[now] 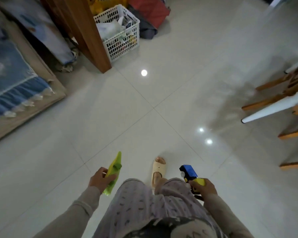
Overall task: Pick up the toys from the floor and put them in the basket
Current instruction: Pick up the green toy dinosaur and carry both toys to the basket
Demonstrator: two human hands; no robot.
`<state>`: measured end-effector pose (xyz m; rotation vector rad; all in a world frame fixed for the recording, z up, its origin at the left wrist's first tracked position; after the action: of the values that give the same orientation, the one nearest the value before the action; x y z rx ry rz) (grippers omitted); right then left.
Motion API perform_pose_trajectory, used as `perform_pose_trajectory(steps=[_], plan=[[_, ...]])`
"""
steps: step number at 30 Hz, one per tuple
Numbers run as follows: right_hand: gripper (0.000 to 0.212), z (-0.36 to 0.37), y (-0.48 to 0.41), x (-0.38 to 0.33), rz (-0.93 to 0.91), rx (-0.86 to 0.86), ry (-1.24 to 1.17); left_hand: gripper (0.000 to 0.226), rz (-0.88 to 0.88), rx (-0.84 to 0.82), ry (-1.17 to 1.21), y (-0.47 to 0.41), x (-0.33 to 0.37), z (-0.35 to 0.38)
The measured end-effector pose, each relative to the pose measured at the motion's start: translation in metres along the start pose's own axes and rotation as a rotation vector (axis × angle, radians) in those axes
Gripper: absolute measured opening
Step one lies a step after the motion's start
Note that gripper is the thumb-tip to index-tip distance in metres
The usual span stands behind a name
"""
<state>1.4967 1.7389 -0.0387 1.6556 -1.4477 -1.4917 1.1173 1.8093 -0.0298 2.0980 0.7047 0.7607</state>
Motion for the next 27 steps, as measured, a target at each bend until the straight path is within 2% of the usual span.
perform_pose_trajectory(steps=[3, 7, 9, 12, 14, 17, 20, 23, 27], plan=[[0.009, -0.005, -0.025, -0.076, -0.120, -0.065, 0.095, 0.029, -0.102, 0.026, 0.044, -0.005, 0.004, 0.006], [0.013, -0.006, -0.046, -0.161, -0.220, -0.096, 0.177, 0.065, -0.147, 0.044, 0.100, -0.007, 0.025, 0.004], [0.002, -0.001, -0.053, -0.195, -0.245, -0.111, 0.158, 0.083, -0.149, 0.060, 0.108, -0.015, 0.036, 0.001], [0.020, 0.011, -0.068, -0.240, -0.258, -0.124, 0.138, 0.091, -0.182, 0.090, 0.137, -0.039, 0.060, -0.011], [0.020, 0.020, -0.081, -0.267, -0.247, -0.124, 0.130, 0.081, -0.186, 0.092, 0.146, -0.059, 0.084, -0.023], [0.020, 0.029, -0.103, -0.305, -0.220, -0.090, 0.088, 0.054, -0.160, 0.069, 0.101, -0.097, 0.133, -0.049], [0.017, 0.034, -0.121, -0.339, -0.151, -0.059, 0.027, 0.047, -0.113, 0.064, 0.074, -0.137, 0.190, -0.084], [0.016, 0.035, -0.136, -0.370, -0.097, -0.023, 0.039, 0.027, -0.060, 0.071, 0.073, -0.173, 0.249, -0.119], [0.012, 0.034, -0.153, -0.412, -0.040, -0.001, -0.011, 0.025, 0.032, 0.031, 0.019, -0.211, 0.329, -0.164]])
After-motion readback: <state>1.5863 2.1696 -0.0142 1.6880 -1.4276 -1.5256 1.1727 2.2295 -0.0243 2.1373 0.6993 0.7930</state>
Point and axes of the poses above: each hand's wrist, its own y-axis away from the middle knuckle, its own z-axis out of the palm, x = y × z, the point moved 4 cm from there along -y, towards the middle knuckle, and after that the axes turned 11 degrees about -y, right-handed, at the moved point
